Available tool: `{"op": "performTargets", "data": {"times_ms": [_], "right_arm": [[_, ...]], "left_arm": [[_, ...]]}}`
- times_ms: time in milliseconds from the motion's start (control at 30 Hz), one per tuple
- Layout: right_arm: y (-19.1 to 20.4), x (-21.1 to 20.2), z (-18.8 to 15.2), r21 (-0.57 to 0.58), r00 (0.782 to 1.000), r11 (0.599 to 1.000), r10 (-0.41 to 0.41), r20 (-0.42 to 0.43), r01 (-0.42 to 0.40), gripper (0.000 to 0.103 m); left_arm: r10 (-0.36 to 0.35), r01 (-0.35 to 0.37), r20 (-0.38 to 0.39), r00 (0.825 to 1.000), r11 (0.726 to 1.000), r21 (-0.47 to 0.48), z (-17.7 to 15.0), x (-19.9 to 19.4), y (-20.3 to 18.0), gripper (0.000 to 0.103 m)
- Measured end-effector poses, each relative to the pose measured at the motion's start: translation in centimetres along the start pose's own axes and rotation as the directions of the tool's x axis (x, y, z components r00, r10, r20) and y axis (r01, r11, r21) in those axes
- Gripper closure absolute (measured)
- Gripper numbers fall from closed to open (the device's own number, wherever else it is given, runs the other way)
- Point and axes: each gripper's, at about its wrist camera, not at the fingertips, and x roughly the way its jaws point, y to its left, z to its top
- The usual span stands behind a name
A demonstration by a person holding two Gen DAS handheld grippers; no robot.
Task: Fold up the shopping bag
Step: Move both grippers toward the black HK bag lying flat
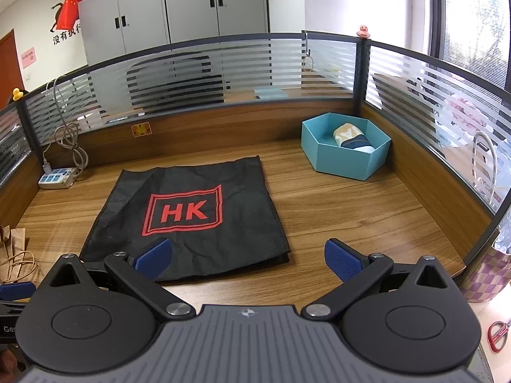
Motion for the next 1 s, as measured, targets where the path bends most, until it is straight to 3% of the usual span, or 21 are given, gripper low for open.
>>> {"op": "performTargets", "data": {"times_ms": [1000], "right_arm": [[0.5,2.2,0.0,-0.034,0.998,0.999,-0.005,-0.059,0.003,0.000]], "left_arm": [[-0.004,0.004,-0.010,1.000,1.000,0.004,0.1,1.2,0.7,0.000]]}}
